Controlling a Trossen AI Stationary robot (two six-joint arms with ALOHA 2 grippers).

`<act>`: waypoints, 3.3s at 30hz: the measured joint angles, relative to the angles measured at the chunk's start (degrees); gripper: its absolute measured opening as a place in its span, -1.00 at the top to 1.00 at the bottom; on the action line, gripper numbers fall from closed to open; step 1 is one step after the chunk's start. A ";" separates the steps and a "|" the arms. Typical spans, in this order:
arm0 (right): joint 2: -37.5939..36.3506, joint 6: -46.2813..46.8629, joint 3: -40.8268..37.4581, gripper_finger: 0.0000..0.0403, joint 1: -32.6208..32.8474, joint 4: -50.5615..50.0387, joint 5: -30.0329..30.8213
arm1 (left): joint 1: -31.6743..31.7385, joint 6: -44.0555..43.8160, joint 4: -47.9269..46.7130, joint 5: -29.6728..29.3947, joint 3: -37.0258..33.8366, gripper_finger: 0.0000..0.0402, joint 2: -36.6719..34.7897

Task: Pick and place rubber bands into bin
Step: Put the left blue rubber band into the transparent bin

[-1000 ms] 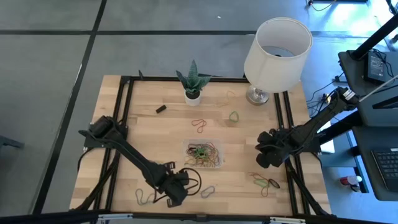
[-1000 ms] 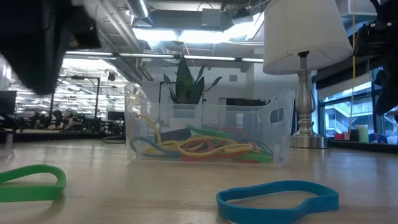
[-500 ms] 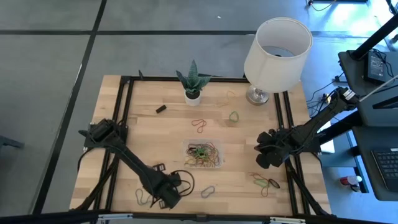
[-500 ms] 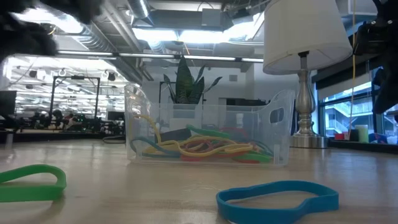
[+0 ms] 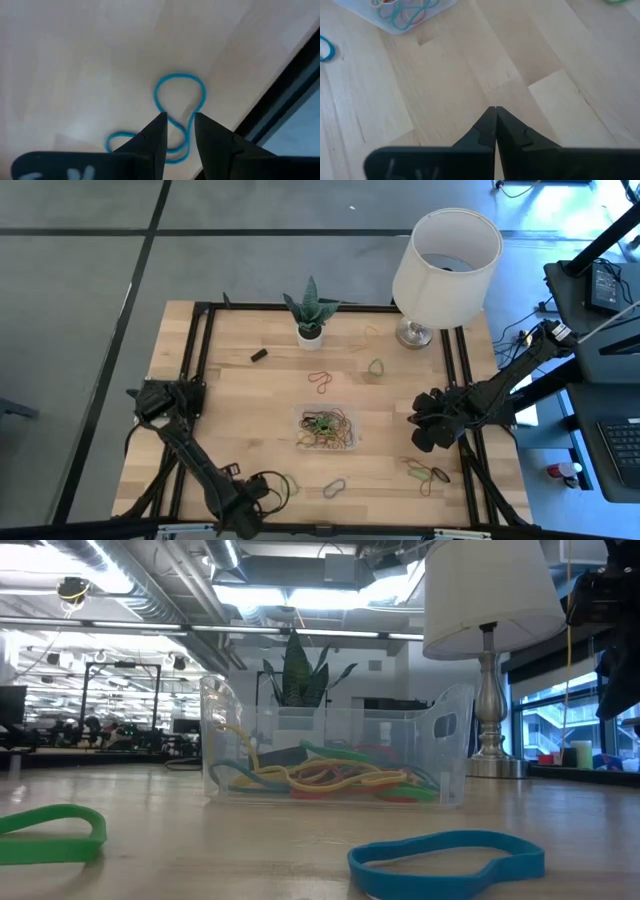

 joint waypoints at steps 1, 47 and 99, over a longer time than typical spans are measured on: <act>0.01 0.00 0.00 0.94 0.00 0.06 0.00 | -0.33 -0.52 0.74 0.49 0.00 0.54 0.29; 0.06 -1.31 0.02 0.94 -0.02 4.19 0.17 | 18.70 19.29 -20.00 -22.13 26.62 0.99 -0.14; 0.08 -1.57 0.02 0.94 0.00 6.08 0.13 | 31.18 30.30 2.97 -15.00 4.32 0.50 -0.10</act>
